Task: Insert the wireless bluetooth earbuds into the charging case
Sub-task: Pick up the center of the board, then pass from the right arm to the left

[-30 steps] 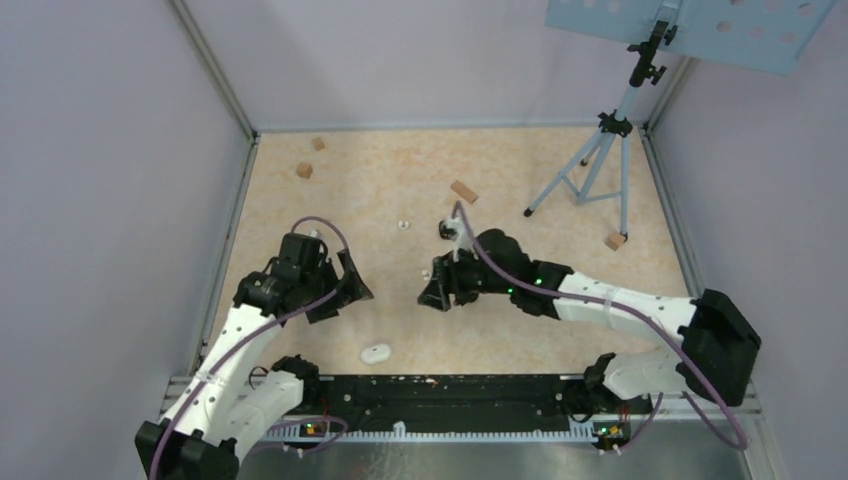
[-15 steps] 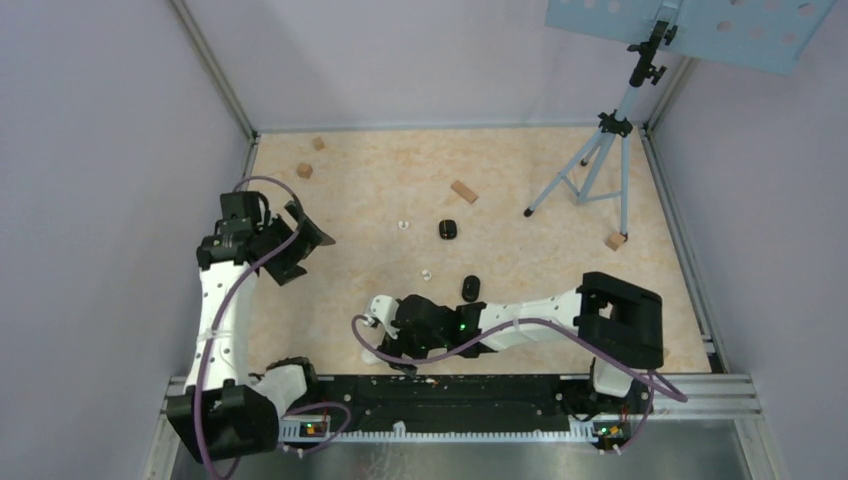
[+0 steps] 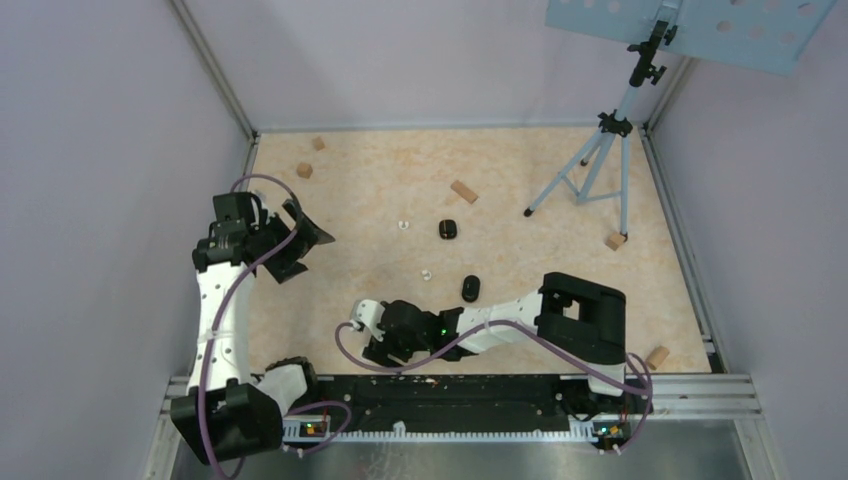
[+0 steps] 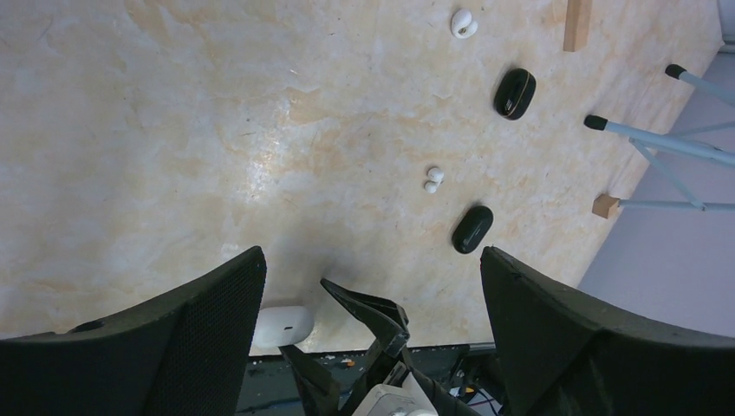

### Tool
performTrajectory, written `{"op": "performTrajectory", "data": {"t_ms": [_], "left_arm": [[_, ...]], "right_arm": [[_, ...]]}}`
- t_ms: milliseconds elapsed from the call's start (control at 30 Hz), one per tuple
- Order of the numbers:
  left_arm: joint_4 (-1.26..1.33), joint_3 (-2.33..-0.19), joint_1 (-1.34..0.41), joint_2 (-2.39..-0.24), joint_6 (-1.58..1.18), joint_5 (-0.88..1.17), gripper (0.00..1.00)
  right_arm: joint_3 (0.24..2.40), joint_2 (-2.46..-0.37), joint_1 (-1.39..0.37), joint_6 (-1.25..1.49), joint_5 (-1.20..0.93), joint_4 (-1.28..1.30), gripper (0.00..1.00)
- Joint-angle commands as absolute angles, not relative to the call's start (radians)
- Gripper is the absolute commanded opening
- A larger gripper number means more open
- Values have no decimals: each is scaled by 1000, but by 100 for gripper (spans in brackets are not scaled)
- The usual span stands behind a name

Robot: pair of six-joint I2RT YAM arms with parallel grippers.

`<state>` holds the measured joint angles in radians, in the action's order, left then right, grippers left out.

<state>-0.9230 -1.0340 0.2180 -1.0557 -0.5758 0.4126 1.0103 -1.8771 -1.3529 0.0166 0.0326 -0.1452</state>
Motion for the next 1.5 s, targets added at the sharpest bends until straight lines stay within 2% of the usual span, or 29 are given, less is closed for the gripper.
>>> {"op": "performTrajectory", "data": {"t_ms": [0, 300, 433, 500, 633, 733, 867, 967, 1100, 1267, 1367, 1467], "left_arm": [[-879, -1018, 230, -1031, -563, 448, 96], [-857, -974, 232, -1017, -561, 490, 97], [-846, -956, 232, -1012, -562, 519, 97], [-838, -943, 232, -1012, -555, 540, 97], [-827, -883, 231, -1030, -538, 598, 97], [-800, -842, 232, -1046, -523, 752, 95], [-648, -754, 221, -1001, -576, 953, 96], [-499, -685, 183, -950, -641, 1061, 95], [-445, -666, 82, -923, -660, 1060, 95], [-364, -676, -117, -956, -752, 947, 95], [-336, -682, -161, -977, -795, 894, 95], [-333, -705, -176, -987, -811, 873, 94]], "right_arm": [[1048, -1916, -1365, 5, 45, -181, 70], [1032, -1937, -1364, 10, 28, -193, 42], [1031, -1916, -1364, 26, 51, -177, 20], [1028, -1885, -1353, 64, 66, -168, 5], [955, -1761, -1270, 208, -12, -232, 4], [853, -1638, -1159, 371, -153, -330, 4], [676, -1487, -976, 649, -372, -579, 4], [577, -1451, -859, 838, -516, -806, 4], [493, -1482, -795, 1051, -600, -1069, 4], [464, -1599, -784, 1276, -632, -1379, 3], [461, -1676, -785, 1365, -625, -1538, 3], [448, -1703, -784, 1380, -601, -1579, 2]]}}
